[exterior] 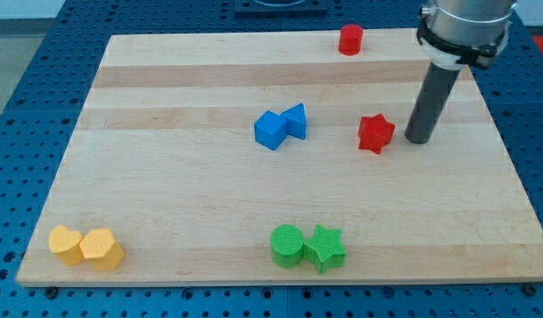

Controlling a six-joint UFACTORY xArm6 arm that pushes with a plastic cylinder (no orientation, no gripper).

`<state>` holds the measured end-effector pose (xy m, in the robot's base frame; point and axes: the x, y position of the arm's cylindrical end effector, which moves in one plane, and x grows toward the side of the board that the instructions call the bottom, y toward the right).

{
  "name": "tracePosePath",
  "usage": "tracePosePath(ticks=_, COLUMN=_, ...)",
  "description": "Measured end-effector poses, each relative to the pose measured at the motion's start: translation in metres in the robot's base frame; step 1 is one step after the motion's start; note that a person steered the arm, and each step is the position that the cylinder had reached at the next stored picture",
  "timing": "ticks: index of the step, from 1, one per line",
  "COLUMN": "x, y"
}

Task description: Separate red star from red circle

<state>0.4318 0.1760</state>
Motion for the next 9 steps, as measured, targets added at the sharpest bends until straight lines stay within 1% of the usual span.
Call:
tracePosePath(ticks=2, x=0.000, y=-0.025)
tracePosePath(ticks=4, x=-0.006, y=-0.024)
tracePosePath(ticks=5, x=-0.015, y=-0.009)
tracePosePath(ticks=6, x=-0.016, y=-0.017)
tracePosePath(ticks=8, x=-0.008, y=-0.071)
tracePosePath(ticks=9, x=-0.006, y=-0.079)
